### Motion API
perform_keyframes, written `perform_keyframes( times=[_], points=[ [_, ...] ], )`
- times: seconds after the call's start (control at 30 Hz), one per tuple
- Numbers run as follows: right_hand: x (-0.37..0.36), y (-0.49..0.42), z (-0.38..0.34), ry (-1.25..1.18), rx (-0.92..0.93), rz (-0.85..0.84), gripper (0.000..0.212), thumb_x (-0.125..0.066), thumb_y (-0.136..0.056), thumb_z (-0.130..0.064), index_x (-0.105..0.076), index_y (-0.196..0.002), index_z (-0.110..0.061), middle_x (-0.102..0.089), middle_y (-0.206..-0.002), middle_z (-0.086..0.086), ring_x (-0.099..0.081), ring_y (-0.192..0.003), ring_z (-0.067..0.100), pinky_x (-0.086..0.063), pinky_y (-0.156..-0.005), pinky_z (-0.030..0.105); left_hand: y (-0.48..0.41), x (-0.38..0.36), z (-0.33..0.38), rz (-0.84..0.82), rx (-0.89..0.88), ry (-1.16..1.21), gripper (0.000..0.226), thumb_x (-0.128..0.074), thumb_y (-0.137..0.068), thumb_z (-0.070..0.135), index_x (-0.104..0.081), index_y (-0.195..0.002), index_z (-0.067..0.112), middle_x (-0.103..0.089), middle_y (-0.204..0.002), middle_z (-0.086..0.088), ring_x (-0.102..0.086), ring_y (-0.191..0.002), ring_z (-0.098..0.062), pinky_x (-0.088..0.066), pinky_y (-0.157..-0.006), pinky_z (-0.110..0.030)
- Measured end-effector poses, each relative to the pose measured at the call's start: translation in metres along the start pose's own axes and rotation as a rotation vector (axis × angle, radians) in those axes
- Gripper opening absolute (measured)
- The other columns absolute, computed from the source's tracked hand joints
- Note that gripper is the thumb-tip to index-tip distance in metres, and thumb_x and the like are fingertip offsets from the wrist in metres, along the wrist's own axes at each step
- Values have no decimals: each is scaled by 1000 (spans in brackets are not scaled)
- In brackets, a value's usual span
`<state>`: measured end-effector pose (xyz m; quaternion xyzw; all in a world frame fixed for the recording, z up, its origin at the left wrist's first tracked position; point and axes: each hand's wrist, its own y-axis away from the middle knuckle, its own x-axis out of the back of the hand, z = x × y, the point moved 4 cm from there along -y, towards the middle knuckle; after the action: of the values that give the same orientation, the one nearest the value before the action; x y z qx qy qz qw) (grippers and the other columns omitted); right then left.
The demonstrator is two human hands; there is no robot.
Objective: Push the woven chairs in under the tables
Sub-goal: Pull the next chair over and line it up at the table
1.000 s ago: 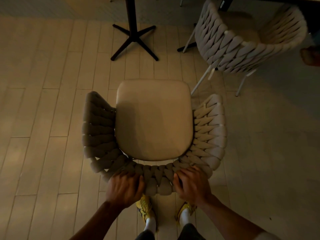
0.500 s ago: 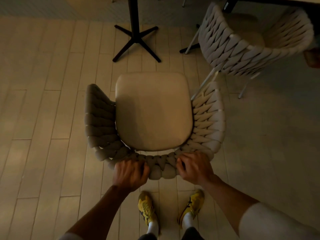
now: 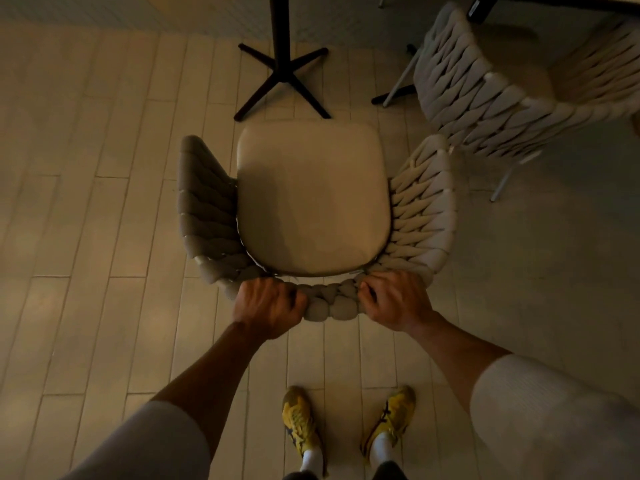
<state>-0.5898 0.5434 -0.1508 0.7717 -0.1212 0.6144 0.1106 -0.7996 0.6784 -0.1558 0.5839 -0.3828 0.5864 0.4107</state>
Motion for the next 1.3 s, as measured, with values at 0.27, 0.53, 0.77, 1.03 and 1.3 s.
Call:
perform_keyframes(
  times=[0.27, 0.53, 0.77, 1.03, 1.3],
  points=[
    [-5, -41, 0, 0, -5, -4, 33, -54, -92, -38, -62, -66, -21, -66, -66, -2, -55, -54, 20, -29, -48, 29, -24, -8, -36, 88, -49, -13, 17, -56, -95, 25, -52, -80, 18, -56, -60, -2, -48, -49, -23, -40, -54, -30],
    [-6, -77, 0, 43, -6, 24, 30, -55, -92, -39, -67, -70, -21, -68, -68, -3, -57, -55, 18, -24, -50, 27, -49, -7, -66, 202, -89, -35, 15, -55, -99, 23, -58, -86, 17, -54, -58, -2, -47, -49, -22, -42, -54, -31],
    [-3, -101, 1, 34, -3, 67, 30, -62, -89, -34, -59, -63, -20, -64, -61, -2, -53, -49, 21, -24, -49, 27, -69, 4, -81, 289, -64, -65, 20, -65, -94, 24, -61, -74, 19, -54, -55, -1, -46, -46, -22, -41, -50, -29],
    [-8, -136, 12, 43, -5, 61, 35, -56, -94, -43, -68, -69, -22, -68, -65, -4, -57, -53, 18, -35, -48, 27, -96, -3, -107, 219, -90, -28, 17, -59, -98, 25, -58, -83, 16, -51, -55, -3, -46, -47, -23, -45, -52, -33],
    [-5, -183, 22, 38, 36, 65, 37, -55, -95, -48, -72, -73, -22, -69, -67, -4, -59, -56, 17, -38, -48, 28, -136, -3, -137, 25, -49, -60, 26, -45, -103, 34, -61, -88, 20, -58, -61, 0, -51, -52, -24, -37, -54, -30]
  ],
)
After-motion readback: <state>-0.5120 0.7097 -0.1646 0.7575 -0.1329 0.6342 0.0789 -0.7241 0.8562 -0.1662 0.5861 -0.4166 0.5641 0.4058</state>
